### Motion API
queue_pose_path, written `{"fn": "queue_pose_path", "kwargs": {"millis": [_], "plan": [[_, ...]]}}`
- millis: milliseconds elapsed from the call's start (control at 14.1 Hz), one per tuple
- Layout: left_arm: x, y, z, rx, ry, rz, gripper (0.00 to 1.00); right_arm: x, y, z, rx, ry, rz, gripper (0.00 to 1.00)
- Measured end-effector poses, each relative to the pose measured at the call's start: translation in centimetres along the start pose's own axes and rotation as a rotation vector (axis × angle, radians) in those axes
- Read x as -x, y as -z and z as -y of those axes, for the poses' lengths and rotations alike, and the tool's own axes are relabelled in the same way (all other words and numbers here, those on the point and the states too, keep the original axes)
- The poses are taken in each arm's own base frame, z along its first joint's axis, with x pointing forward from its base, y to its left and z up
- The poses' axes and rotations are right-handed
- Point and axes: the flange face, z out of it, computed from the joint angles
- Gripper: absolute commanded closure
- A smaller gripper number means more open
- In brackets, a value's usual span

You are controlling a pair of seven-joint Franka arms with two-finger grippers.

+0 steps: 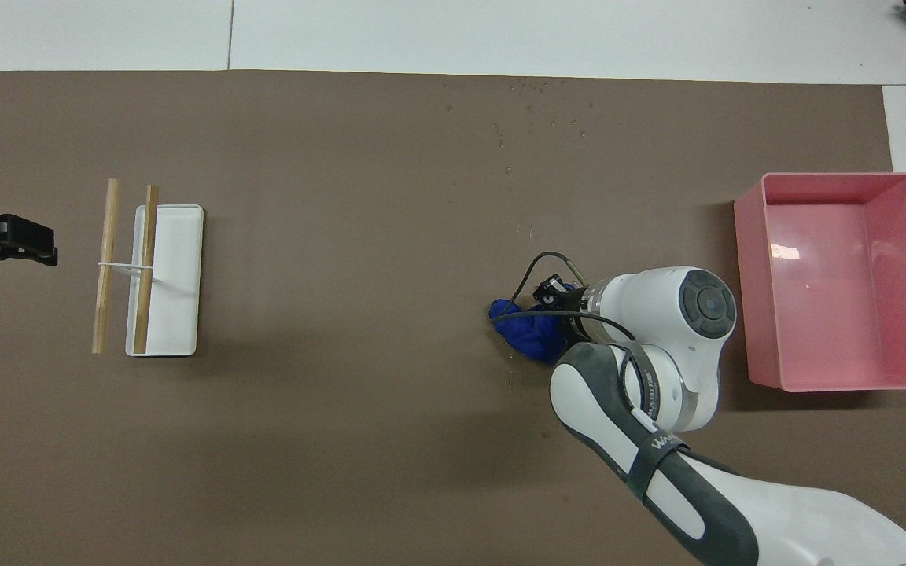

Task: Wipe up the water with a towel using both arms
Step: 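Lower the towel onto the mat with the right gripper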

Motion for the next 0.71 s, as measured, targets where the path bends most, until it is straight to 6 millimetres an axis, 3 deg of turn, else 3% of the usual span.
{"fn": "queue_pose_path", "kwargs": {"millis": [427, 712], "plan": [[0.2, 0.0, -0.7, -0.001, -0.014, 0.014, 0.0, 2.2, 0.2, -4.9, 0.148, 0.175, 0.111, 1.0], [0.3, 0.1, 0.0, 0.024, 0.006, 0.012, 0.0, 2.8, 0.1, -6.1, 0.172, 0.331, 0.148, 1.0]]}}
